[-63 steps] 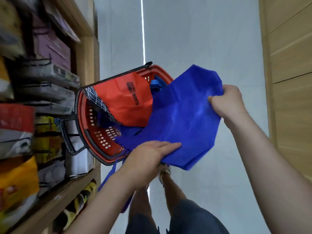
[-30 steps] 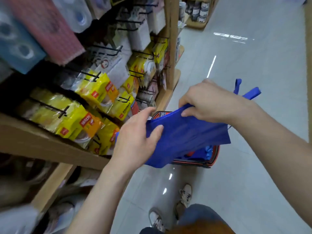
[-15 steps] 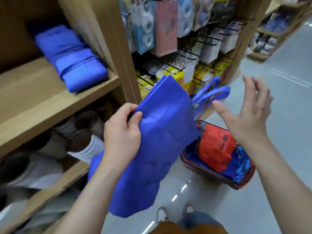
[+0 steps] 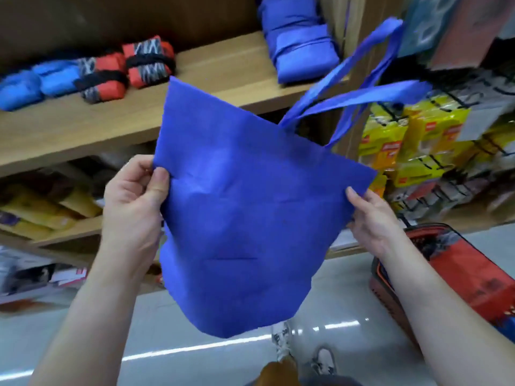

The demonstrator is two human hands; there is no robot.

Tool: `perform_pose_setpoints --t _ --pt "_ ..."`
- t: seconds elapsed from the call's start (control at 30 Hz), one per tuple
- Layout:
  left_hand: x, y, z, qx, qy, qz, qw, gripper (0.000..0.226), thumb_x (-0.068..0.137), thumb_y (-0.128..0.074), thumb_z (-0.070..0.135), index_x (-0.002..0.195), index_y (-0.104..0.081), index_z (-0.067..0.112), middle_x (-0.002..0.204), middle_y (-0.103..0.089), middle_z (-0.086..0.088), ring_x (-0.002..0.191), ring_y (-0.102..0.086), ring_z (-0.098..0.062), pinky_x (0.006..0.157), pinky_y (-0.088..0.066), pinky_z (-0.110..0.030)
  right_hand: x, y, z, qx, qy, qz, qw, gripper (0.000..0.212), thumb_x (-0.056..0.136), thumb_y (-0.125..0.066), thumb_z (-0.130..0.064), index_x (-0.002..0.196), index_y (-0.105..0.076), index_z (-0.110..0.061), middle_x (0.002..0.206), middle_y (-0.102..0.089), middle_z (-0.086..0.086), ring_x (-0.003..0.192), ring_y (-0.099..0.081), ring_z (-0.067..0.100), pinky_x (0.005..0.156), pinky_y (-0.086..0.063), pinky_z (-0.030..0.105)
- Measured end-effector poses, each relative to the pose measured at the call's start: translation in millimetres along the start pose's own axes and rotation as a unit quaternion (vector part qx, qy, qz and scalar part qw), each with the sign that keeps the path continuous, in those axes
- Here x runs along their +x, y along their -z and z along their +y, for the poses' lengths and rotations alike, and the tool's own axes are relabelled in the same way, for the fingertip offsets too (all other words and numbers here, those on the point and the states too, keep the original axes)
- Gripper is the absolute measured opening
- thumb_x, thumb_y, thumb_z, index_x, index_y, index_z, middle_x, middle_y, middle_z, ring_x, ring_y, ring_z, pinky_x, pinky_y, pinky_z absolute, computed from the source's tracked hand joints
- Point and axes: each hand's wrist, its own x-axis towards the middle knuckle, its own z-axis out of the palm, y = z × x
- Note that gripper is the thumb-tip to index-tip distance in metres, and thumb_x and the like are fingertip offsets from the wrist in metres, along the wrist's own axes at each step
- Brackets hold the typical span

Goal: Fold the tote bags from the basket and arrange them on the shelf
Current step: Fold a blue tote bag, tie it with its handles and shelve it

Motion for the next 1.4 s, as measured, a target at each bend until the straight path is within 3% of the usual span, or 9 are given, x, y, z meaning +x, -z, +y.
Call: perform_pose_setpoints --t 0.17,0.4,0.53,0.63,0.83,1.0,1.13,1.27,1.4 --pt "-14.4 85.3 -9.2 0.121 -0.031 0.178 0.976 0.036 0.092 -0.053 -0.004 0.095 -0.046 0.031 0.083 -0.060 0.007 0.068 -0.056 -0.001 0.067 -0.042 -0.022 -6.1 -56.9 -33.4 -0.124 0.188 0.026 0.974 0.012 0.092 -0.063 -0.006 0.101 -0.067 -0.014 0.082 -0.074 -0.018 0.080 -0.069 0.001 0.070 -0.055 0.020" --pt "-9.6 168.5 -22.6 0.275 -0.073 0.167 0.944 0.039 0.090 -0.048 -0.007 0.097 -0.068 0.026 0.097 -0.067 0.001 0.093 -0.061 -0.002 0.088 -0.045 -0.018 -12.3 -165.4 -84.0 -0.288 0.348 -0.017 0.892 0.017 0.084 -0.073 -0.020 0.098 -0.068 -0.028 0.093 -0.071 -0.018 0.081 -0.064 -0.003 0.077 -0.052 0.020" --pt "27.1 236.7 -34.1 0.356 -0.082 0.181 0.913 0.034 0.090 -0.053 0.000 0.113 -0.071 0.019 0.107 -0.068 0.001 0.101 -0.063 -0.020 0.093 -0.049 -0.035 -14.8 -244.6 -102.9 -0.427 0.393 -0.008 0.814 0.022 0.089 -0.064 -0.026 0.110 -0.070 -0.022 0.099 -0.068 -0.004 0.089 -0.064 0.015 0.079 -0.054 0.032" --pt "60.5 286.2 -36.4 0.407 -0.077 0.188 0.891 0.037 0.088 -0.055 0.003 0.118 -0.070 0.017 0.108 -0.071 -0.010 0.100 -0.062 -0.031 0.091 -0.048 -0.038 -18.0 -311.2 -104.9 -0.332 0.370 -0.063 0.866 0.011 0.095 -0.059 -0.020 0.100 -0.067 -0.026 0.100 -0.067 0.002 0.084 -0.067 0.015 0.056 -0.057 0.024" --pt "139.7 353.7 -17.7 0.416 -0.058 0.212 0.883 0.040 0.090 -0.057 0.010 0.129 -0.063 0.017 0.103 -0.068 -0.016 0.100 -0.061 -0.033 0.091 -0.042 -0.030 -5.9 -424.3 -104.8 -0.160 0.331 -0.083 0.926 0.004 0.093 -0.063 -0.013 0.097 -0.065 -0.014 0.092 -0.069 0.002 0.088 -0.072 0.018 0.068 -0.060 0.033" --pt "192.0 390.1 -23.1 0.397 -0.022 0.144 0.906 0.089 0.082 -0.073 0.012 0.155 -0.022 0.017 0.157 -0.025 -0.013 0.141 -0.030 -0.025 0.114 -0.023 -0.027 13.3 -493.2 -97.2 -0.123 0.319 -0.072 0.937 0.016 0.095 -0.059 -0.013 0.081 -0.065 -0.018 0.085 -0.068 -0.003 0.086 -0.070 0.015 0.069 -0.060 0.031" --pt "165.1 374.2 -50.3 0.421 -0.088 -0.062 0.901 0.093 0.070 -0.080 0.045 0.149 -0.031 0.037 0.163 -0.009 -0.006 0.149 -0.011 -0.024 0.121 -0.014 -0.040 36.0 -523.3 -83.8 -0.143 0.325 -0.063 0.933 0.022 0.095 -0.058 -0.014 0.076 -0.066 -0.021 0.079 -0.067 -0.005 0.083 -0.070 0.012 0.071 -0.061 0.033" --pt "144.7 366.2 -96.9 0.611 -0.035 -0.256 0.748 0.116 0.056 -0.060 0.083 0.144 0.010 0.057 0.162 0.015 0.010 0.149 0.010 -0.015 0.120 0.000 -0.044 62.4 -537.6 -70.7 -0.148 0.340 -0.050 0.927 0.028 0.094 -0.058 -0.014 0.069 -0.064 -0.022 0.071 -0.064 -0.008 0.077 -0.067 0.010 0.072 -0.062 0.037" --pt "159.9 372.2 -101.2 0.626 -0.033 -0.222 0.747 0.087 0.081 -0.048 0.072 0.137 0.019 0.061 0.163 0.008 0.014 0.150 0.004 -0.013 0.121 -0.007 -0.045 79.0 -534.4 -56.9 -0.258 0.420 -0.065 0.868 0.015 0.089 -0.055 -0.018 0.092 -0.068 -0.026 0.089 -0.065 -0.015 0.088 -0.060 0.004 0.090 -0.055 0.042"
